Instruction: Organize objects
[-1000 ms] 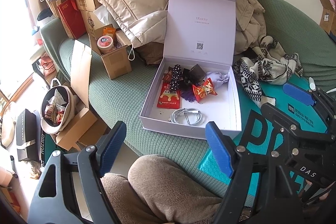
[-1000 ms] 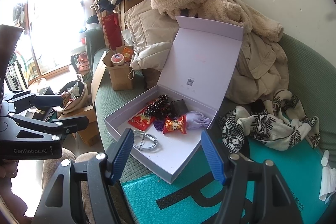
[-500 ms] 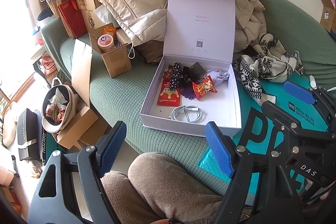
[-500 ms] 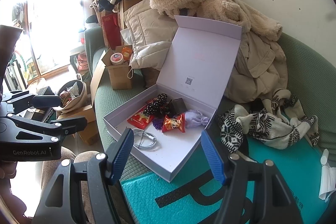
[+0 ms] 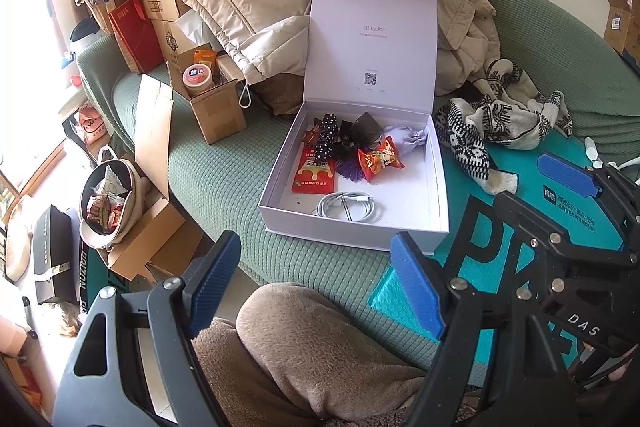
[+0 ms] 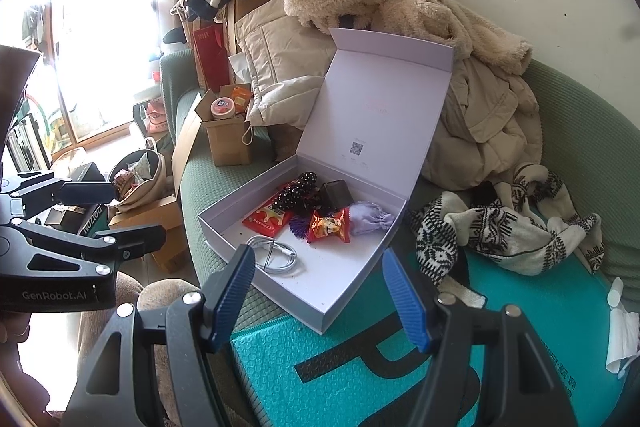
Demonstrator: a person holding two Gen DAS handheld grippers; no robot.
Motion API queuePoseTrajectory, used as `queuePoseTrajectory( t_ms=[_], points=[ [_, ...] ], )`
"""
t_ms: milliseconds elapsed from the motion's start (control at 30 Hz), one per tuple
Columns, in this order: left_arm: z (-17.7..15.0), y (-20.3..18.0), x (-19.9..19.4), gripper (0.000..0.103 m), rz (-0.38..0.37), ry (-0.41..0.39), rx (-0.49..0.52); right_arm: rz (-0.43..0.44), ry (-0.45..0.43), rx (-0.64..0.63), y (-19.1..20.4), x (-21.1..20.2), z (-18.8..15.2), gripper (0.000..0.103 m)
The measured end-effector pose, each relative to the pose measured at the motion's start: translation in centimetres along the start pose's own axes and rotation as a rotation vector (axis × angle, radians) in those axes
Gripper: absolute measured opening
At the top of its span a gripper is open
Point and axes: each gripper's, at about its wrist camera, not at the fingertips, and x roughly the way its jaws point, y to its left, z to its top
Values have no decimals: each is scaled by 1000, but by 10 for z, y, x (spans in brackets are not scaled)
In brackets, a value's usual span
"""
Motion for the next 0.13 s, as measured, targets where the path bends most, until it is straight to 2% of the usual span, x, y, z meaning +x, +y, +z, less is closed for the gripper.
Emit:
queuePoseTrajectory(
  t_ms=[133],
  points=[
    [-7, -6, -5, 76, -3, -3, -2, -2, -1, -1, -1, -7, -5, 67]
  ],
)
